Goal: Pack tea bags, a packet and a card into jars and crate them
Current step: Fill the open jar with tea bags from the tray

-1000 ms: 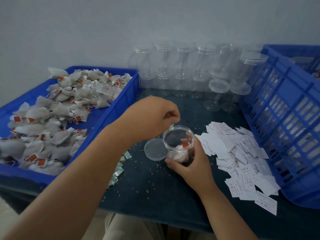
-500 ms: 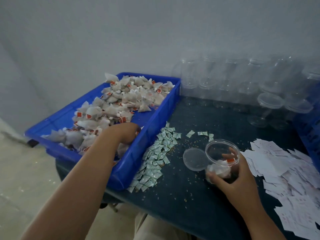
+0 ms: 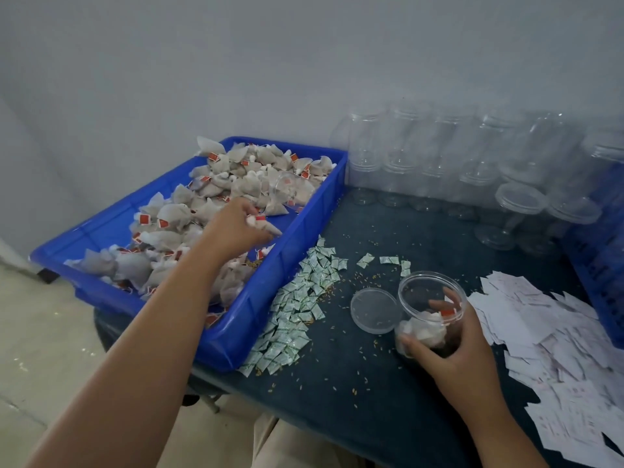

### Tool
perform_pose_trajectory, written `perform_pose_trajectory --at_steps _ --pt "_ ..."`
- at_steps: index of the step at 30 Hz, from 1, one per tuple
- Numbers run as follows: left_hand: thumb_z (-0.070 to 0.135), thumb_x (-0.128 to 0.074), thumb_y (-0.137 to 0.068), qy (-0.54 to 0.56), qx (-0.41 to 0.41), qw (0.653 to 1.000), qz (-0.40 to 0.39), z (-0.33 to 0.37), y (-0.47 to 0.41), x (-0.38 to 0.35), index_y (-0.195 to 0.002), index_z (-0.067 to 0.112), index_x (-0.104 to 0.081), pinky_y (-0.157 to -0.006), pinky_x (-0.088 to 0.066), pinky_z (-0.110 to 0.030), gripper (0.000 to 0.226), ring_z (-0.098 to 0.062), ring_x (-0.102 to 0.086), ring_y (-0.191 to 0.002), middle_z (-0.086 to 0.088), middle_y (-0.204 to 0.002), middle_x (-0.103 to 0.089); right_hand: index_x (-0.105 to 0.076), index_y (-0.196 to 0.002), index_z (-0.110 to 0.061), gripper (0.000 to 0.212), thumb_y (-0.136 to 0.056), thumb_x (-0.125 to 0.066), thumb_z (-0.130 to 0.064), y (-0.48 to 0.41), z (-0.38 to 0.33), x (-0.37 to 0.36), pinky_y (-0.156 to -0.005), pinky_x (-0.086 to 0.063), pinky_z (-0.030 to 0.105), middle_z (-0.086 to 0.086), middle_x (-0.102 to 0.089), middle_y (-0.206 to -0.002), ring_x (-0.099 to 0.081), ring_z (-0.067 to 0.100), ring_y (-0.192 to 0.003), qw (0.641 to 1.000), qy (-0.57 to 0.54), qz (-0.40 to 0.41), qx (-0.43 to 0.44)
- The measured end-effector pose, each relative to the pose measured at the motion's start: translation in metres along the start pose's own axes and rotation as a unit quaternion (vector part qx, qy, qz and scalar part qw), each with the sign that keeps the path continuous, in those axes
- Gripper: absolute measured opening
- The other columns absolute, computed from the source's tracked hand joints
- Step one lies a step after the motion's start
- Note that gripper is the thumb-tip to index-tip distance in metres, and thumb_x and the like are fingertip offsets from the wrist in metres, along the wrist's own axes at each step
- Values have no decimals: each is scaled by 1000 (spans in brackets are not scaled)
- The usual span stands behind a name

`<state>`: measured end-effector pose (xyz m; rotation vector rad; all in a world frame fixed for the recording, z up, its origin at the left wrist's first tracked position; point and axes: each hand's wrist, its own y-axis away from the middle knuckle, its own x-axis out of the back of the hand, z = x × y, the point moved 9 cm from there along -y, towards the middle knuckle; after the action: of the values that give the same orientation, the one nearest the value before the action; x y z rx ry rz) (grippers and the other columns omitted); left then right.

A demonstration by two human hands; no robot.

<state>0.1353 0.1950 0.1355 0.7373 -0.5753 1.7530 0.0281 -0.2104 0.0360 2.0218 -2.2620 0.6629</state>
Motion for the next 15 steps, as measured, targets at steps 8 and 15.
perform_pose_trajectory --at_steps 8,15 --pt "41 -80 -89 123 -147 981 37 106 48 20 -93 34 -72 -54 -52 -14 11 -1 -73 -69 12 -85 -73 -48 -146 -59 96 -66 -100 -55 0 1 -5 -95 -56 28 -28 -66 -135 -66 -4 -120 1000 1 -15 1" --pt "51 -79 -84 69 -268 954 -114 179 107 -73 -98 41 -67 -68 -56 -22 21 -2 -68 -79 20 -91 -73 -49 -149 -52 96 -65 -95 -56 1 0 -3 -98 -53 23 -29 -64 -137 -64 -3 -126 1000 -4 -15 -3"
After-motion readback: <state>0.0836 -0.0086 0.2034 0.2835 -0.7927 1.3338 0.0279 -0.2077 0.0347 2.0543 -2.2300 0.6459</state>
